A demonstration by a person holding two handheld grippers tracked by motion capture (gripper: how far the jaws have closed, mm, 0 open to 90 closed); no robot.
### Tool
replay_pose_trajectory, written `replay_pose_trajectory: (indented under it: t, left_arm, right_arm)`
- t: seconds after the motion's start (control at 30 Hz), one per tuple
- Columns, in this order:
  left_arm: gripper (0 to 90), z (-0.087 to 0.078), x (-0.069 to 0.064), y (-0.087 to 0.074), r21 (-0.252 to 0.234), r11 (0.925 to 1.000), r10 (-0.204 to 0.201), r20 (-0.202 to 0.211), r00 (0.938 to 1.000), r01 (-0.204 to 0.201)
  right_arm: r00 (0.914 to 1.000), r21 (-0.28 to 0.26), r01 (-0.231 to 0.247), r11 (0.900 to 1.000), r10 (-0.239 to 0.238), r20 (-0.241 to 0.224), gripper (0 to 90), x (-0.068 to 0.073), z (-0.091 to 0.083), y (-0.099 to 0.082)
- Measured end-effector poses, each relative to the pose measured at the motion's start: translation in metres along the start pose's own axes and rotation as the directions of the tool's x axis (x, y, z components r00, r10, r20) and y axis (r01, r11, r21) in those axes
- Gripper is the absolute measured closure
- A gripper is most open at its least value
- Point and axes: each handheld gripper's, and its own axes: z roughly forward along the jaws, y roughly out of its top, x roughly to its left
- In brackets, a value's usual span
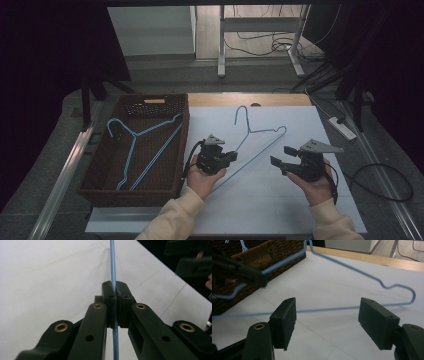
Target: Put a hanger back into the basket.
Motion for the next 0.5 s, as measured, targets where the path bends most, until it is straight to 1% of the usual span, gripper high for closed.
replay_pose_trajectory:
  t: [0.03,0.13,0.2,0.23,0.3,0.43,0.5]
  left_arm:
    - [86.6,-0.002,-0.001,0.002,-0.003,1.0000,0.003,0.004,1.0000,-0.003]
    - [86.6,-0.006,-0.002,0.004,-0.007,1.0000,0.004,0.011,0.9999,-0.004]
    - [86.6,-0.010,-0.003,0.006,-0.010,1.0000,0.002,0.028,0.9996,-0.002]
    - [86.6,-0.014,-0.005,0.008,-0.016,0.9998,0.010,0.028,0.9995,-0.010]
    - [86.6,-0.016,-0.006,0.009,-0.017,0.9998,0.012,0.033,0.9994,-0.011]
    - [86.6,-0.028,-0.015,0.019,-0.034,0.9987,0.040,0.045,0.9982,-0.038]
    - [86.6,-0.032,-0.017,0.023,-0.035,0.9984,0.047,0.049,0.9977,-0.045]
  right_arm:
    - [1.0000,-0.003,0.001,1.0000,-0.001,0.004,31.3,-0.001,-0.004,-0.006]
    - [1.0000,-0.005,-0.001,1.0000,0.001,0.005,31.2,-0.003,-0.008,-0.011]
    - [1.0000,0.003,-0.006,1.0000,0.006,0.007,31.0,-0.006,-0.009,-0.017]
    - [0.9999,0.007,-0.011,0.9999,0.011,0.009,30.9,-0.009,-0.010,-0.022]
    - [0.9998,0.010,-0.017,0.9998,0.017,0.012,30.4,-0.012,-0.011,-0.026]
    - [0.9995,0.013,-0.025,0.9996,0.024,0.018,29.7,-0.015,-0.013,-0.031]
    - [0.9993,0.015,-0.031,0.9994,0.030,0.023,28.8,-0.017,-0.014,-0.034]
